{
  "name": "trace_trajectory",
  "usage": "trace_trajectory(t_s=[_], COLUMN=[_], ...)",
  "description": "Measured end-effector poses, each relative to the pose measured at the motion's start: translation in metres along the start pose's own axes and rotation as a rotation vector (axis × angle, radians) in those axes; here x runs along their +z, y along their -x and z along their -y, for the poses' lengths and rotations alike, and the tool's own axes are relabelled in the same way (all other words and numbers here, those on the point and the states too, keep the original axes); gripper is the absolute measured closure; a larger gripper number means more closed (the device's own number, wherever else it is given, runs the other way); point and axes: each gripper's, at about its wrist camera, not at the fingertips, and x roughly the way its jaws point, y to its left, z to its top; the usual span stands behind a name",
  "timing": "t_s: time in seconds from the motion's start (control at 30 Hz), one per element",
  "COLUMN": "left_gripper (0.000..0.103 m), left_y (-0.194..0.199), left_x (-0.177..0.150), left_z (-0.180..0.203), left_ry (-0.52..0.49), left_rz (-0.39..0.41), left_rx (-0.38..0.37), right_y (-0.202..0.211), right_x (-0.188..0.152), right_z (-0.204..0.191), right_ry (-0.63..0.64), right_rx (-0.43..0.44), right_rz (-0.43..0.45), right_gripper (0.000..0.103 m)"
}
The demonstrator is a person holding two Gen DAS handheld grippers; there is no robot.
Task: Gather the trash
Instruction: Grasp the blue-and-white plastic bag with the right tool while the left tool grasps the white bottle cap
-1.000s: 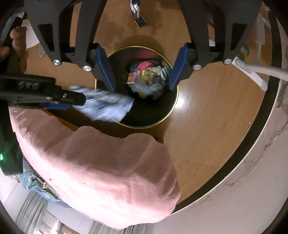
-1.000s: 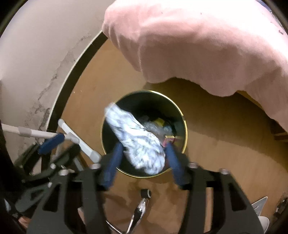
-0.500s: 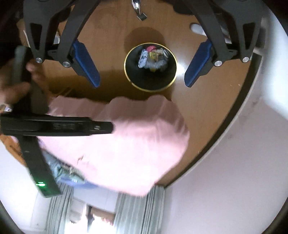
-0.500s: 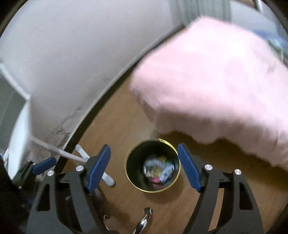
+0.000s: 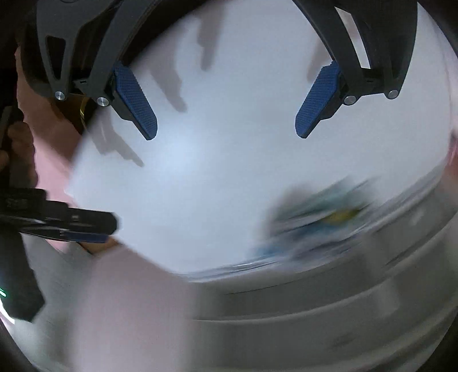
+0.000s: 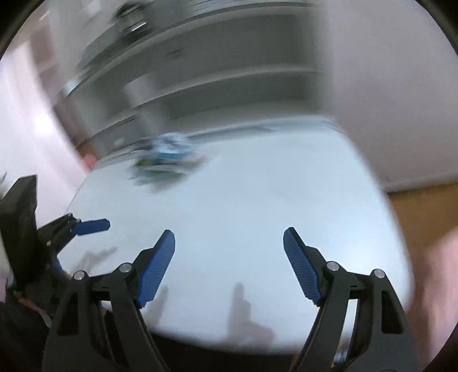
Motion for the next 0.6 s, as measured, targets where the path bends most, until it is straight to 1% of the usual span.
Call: trace_trajectory(t_s=[0.03, 0.1, 0.2, 0.3, 0.4, 0.43, 0.47, 0.5, 0.53, 0.57, 0.6], left_gripper=[0.009, 0.009, 0.009, 0.009, 0.009, 0.009, 0.009, 0.009, 0.009, 0.009, 0.009], left_y=[0.003, 0.006, 0.005, 0.000, -0.012, -0.015, -0.015, -0.018, -0.022, -0.025, -0.028], left_x=[-0.003, -0.008, -0.006, 0.005, 0.015, 0.020, 0.025, 0.029, 0.034, 0.038, 0.044], left_z=[-0.030, -0.059, -0.097, -0.129, -0.151, -0.154, -0.157, -0.161, -0.166, -0.170, -0.173], left_ry=[0.071, 0.127, 0.191, 0.237, 0.264, 0.261, 0.255, 0.251, 0.247, 0.246, 0.249], left_rz=[-0.008, -0.008, 0.006, 0.006, -0.006, -0.005, -0.002, -0.003, -0.006, -0.007, -0.010], left_rx=[0.032, 0.060, 0.100, 0.100, 0.085, 0.083, 0.081, 0.087, 0.095, 0.098, 0.105], right_y=[-0.017, -0.052, -0.101, -0.141, -0.168, -0.172, -0.174, -0.177, -0.174, -0.166, -0.156], right_x=[0.016, 0.051, 0.091, 0.115, 0.127, 0.128, 0.130, 0.135, 0.140, 0.142, 0.145], right_z=[-0.013, -0.037, -0.052, -0.060, -0.055, -0.058, -0.058, -0.058, -0.054, -0.056, -0.054], right_ry=[0.041, 0.137, 0.263, 0.324, 0.357, 0.368, 0.385, 0.386, 0.346, 0.312, 0.291], right_rx=[0.021, 0.063, 0.072, 0.028, 0.036, 0.048, 0.070, 0.073, 0.120, 0.146, 0.165], right_rz=[-0.015, -0.053, -0.099, -0.146, -0.201, -0.210, -0.218, -0.223, -0.234, -0.218, -0.190], right_gripper=[0.027, 0.027, 0.026, 0.026, 0.026, 0.028, 0.044, 0.071, 0.078, 0.082, 0.083])
